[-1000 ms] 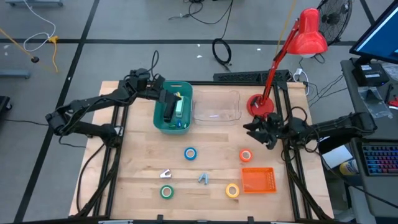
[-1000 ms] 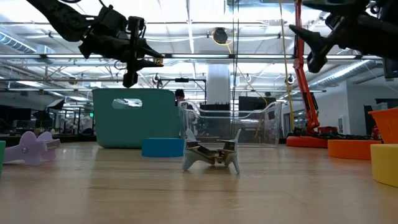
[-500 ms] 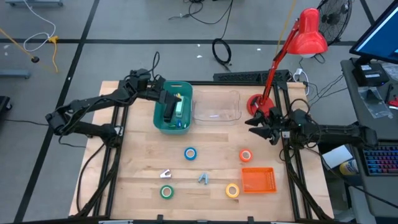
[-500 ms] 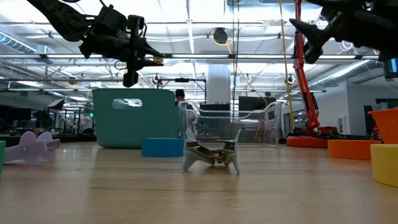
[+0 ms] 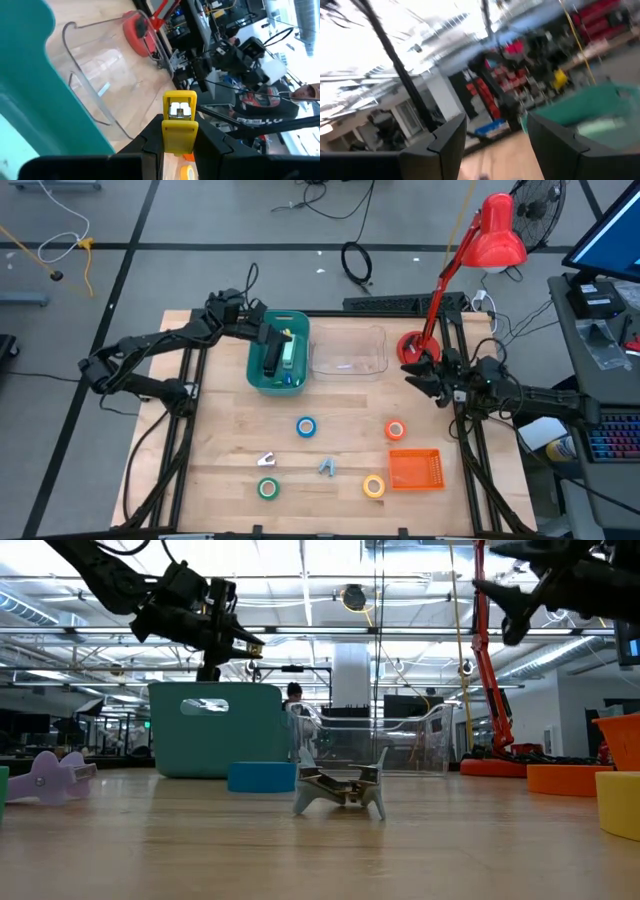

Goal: Pick and place Stapler, Stapler remover, tape
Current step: Put the mini yellow stapler into the blue bin

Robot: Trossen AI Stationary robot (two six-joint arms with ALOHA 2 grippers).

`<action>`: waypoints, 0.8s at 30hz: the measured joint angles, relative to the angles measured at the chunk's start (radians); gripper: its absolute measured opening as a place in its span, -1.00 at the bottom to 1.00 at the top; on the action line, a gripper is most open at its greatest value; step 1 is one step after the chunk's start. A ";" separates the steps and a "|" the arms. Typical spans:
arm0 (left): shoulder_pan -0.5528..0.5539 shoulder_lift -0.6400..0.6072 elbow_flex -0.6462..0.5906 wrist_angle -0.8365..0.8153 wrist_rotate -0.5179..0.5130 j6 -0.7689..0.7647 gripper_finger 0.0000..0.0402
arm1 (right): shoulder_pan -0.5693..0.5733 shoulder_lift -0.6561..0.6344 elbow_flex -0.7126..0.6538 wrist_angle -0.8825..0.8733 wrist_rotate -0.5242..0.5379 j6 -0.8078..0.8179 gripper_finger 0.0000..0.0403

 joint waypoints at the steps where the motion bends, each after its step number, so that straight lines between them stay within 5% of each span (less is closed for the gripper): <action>1: 0.005 0.001 0.000 -0.001 0.007 -0.005 -0.65 | -0.001 -0.010 0.000 -0.038 0.003 0.010 0.00; 11: -0.037 0.000 0.000 0.006 -0.004 -0.124 -0.65 | 0.001 -0.027 0.000 -0.045 0.030 0.049 0.00; 24: -0.186 0.000 0.065 -0.371 -0.330 0.095 -0.65 | 0.001 -0.026 0.000 -0.046 0.030 0.053 0.00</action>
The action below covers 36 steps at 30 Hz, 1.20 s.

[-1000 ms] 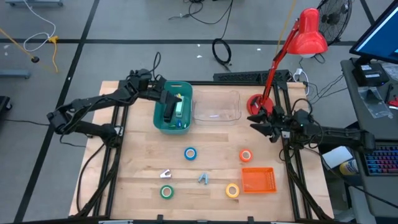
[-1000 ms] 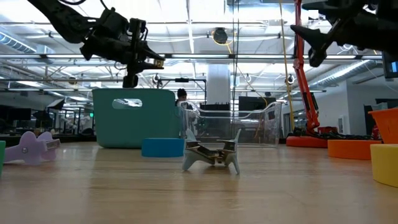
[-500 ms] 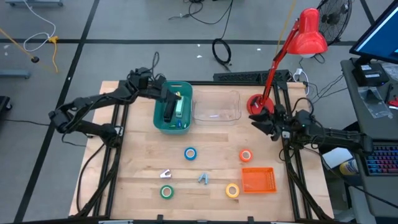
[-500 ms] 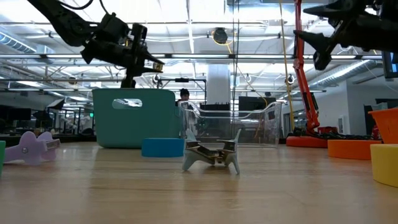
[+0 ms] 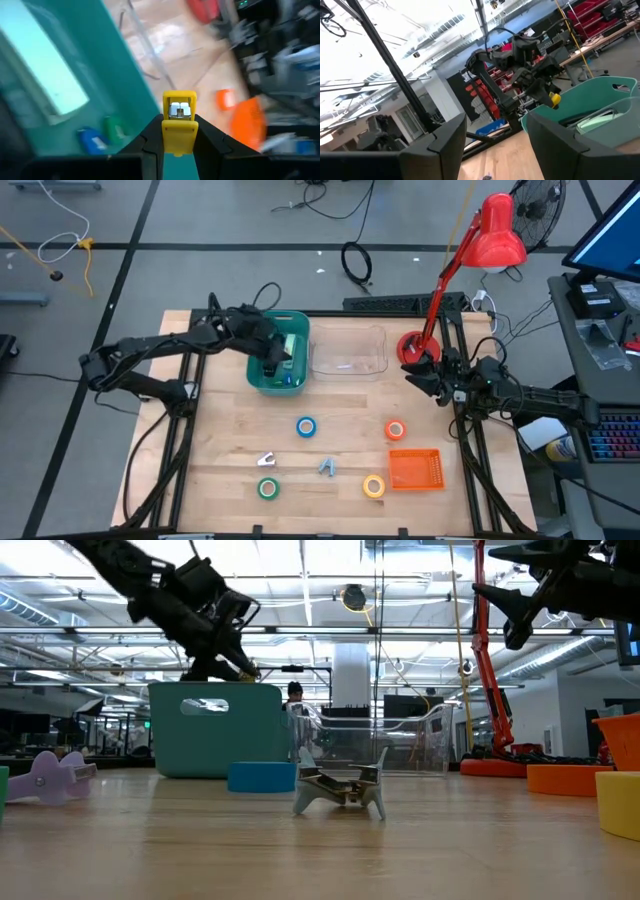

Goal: Pick and place Stapler, Stapler remover, tape
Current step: Put the mini yellow stapler into the blue bin

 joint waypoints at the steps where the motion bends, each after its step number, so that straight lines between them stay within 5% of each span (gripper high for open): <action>1: -0.014 0.000 0.026 -0.052 -0.039 0.033 -0.65 | 0.000 0.000 0.000 0.000 0.000 0.000 0.00; 7: -0.061 0.038 0.183 -0.325 -0.237 0.211 -0.65 | 0.000 0.000 0.000 -0.001 0.000 0.000 0.01; 21: -0.164 0.326 0.366 -0.520 -0.244 0.352 -0.65 | 0.000 0.000 0.000 -0.004 -0.004 -0.003 0.01; 30: -0.164 0.375 0.389 -0.547 -0.246 0.360 -0.63 | 0.000 0.000 0.000 -0.004 -0.005 -0.003 0.01; 36: -0.164 0.375 0.389 -0.550 -0.246 0.356 -0.44 | 0.000 0.000 0.000 -0.004 -0.005 -0.005 0.01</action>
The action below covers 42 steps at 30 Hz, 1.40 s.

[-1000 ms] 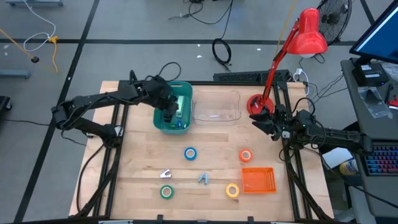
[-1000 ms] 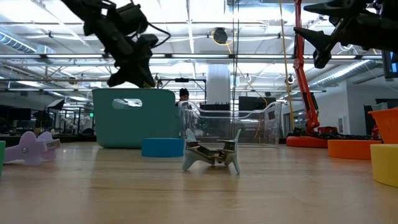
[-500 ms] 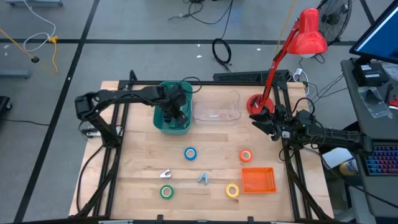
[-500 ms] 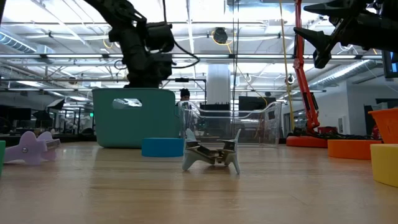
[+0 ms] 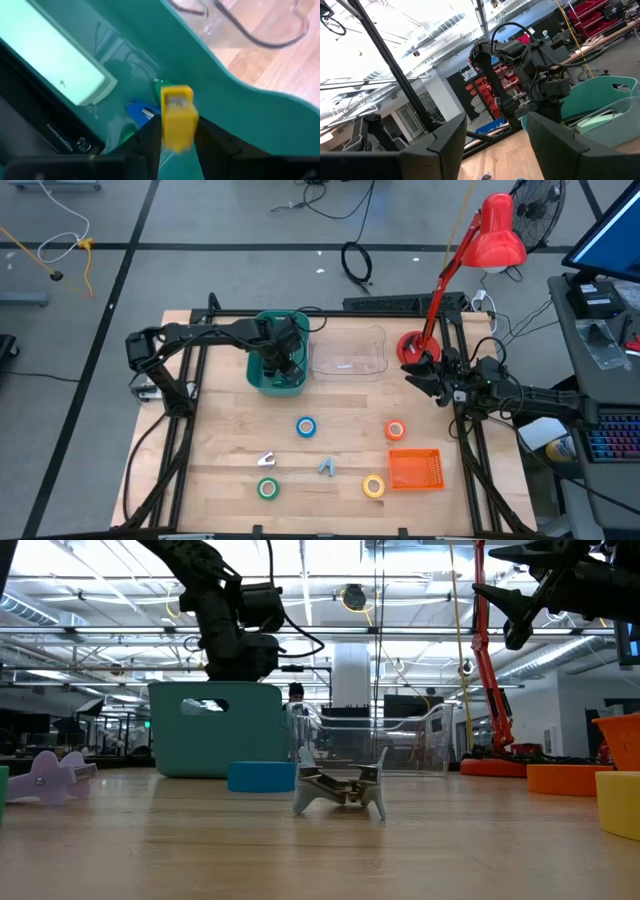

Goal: Pick and place Stapler, Stapler remover, tape
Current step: Put the mini yellow stapler into the blue bin, then put the purple staple remover into the orange bin

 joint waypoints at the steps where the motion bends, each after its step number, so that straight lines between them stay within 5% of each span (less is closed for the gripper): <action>1: 0.000 0.000 0.000 -0.004 0.002 0.007 -0.42 | 0.000 0.000 0.000 0.000 0.000 -0.001 0.01; 13: 0.002 -0.021 0.000 0.012 0.053 0.009 -0.39 | 0.000 0.000 0.000 0.000 -0.001 -0.002 0.00; 26: -0.016 -0.267 -0.001 0.025 0.107 -0.038 -0.38 | 0.000 0.001 0.001 0.003 -0.001 0.085 0.00; 42: -0.283 -0.472 0.000 -0.087 0.051 -0.123 -0.38 | 0.000 0.001 0.001 0.019 -0.001 0.084 0.01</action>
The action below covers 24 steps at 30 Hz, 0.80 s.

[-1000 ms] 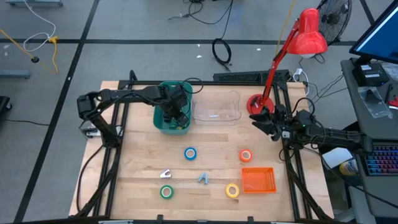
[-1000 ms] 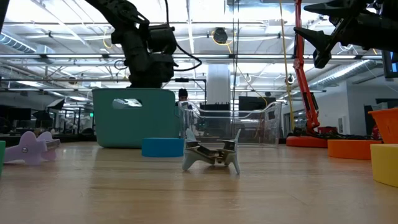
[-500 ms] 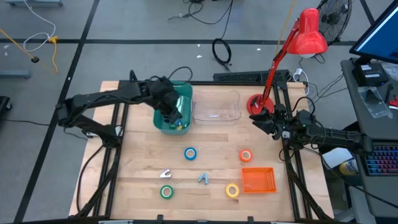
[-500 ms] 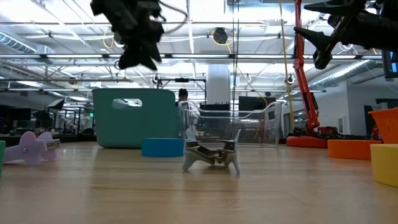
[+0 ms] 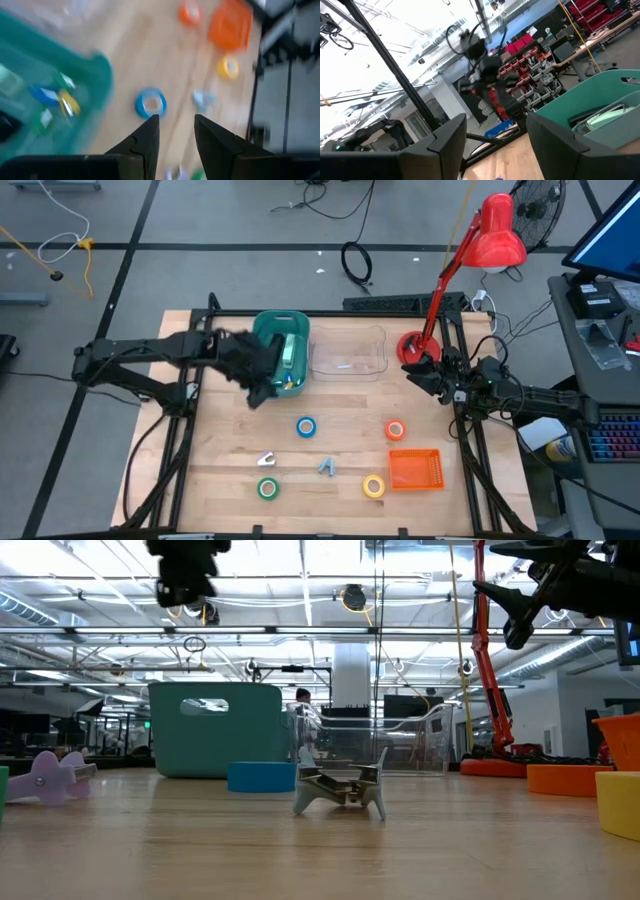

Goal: Pick and place Stapler, Stapler remover, tape
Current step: Put the purple staple remover into the orange bin

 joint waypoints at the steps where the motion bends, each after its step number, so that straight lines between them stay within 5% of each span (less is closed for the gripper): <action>1: -0.033 0.001 0.000 -0.024 -0.001 0.000 -0.38 | 0.000 0.000 0.000 0.000 0.000 0.000 0.01; 13: -0.358 0.020 -0.025 -0.146 -0.178 -0.060 -0.38 | 0.000 0.000 0.000 0.000 0.000 0.000 0.01; 18: -0.430 0.018 -0.088 -0.133 -0.260 -0.152 -0.38 | 0.000 0.000 0.000 -0.001 0.000 -0.027 0.01; 24: -0.461 0.019 -0.221 0.003 -0.239 -0.262 -0.38 | 0.000 0.000 0.000 -0.009 0.000 -0.027 0.00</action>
